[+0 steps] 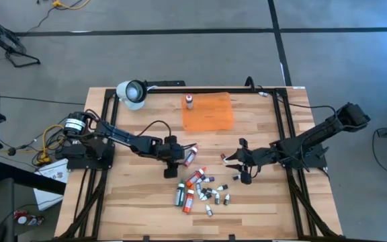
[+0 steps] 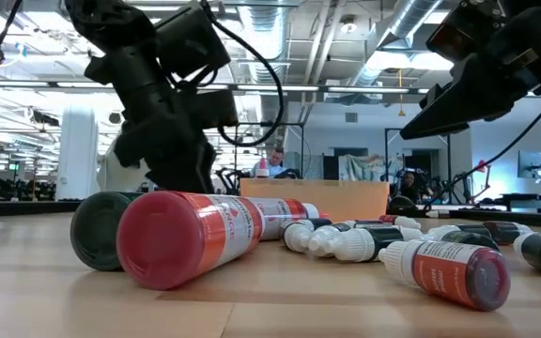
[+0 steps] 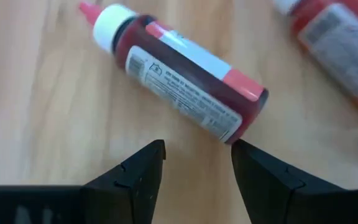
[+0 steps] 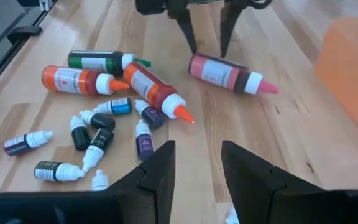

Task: Pick & Place food coloring
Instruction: Put the large pink food coloring bottle into the orange bin

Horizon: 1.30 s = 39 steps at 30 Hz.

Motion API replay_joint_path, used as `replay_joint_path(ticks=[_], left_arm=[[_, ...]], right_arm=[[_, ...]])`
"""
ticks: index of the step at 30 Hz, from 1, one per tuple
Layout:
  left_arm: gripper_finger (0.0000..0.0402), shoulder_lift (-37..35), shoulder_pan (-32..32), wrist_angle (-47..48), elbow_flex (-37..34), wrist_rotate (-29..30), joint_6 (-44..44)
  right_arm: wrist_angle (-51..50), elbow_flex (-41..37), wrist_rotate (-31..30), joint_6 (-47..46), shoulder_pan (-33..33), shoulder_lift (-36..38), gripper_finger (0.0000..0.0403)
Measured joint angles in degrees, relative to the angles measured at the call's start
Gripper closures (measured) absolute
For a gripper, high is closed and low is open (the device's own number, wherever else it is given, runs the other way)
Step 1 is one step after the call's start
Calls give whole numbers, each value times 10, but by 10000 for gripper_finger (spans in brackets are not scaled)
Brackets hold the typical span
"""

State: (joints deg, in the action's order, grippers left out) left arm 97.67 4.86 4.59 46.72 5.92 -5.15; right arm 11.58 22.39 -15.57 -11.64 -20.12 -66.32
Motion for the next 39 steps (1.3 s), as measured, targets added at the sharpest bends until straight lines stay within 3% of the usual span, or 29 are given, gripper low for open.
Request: replay_joint_path(ticks=[5,11,16,24,28,32,39], left_arm=[[217,10,-5,-58,0,-22,29],[216,76,-5,-133,16,-96,56],[217,119,-5,-135,60,-111,70],[217,107,-4,-101,80,-110,101],[217,77,2,-24,94,-77,101],[217,24,17,58,100,-37,92],[217,-91,58,210,71,96,0]], right_arm=[[4,0,0,0,0,0,281],[7,0,2,-1,0,0,281],[6,0,2,-8,0,0,281],[-9,6,1,-40,18,-2,281],[-49,61,0,-8,20,-21,276],[-155,158,-13,13,32,-65,256],[-321,327,-13,-36,79,-184,207]])
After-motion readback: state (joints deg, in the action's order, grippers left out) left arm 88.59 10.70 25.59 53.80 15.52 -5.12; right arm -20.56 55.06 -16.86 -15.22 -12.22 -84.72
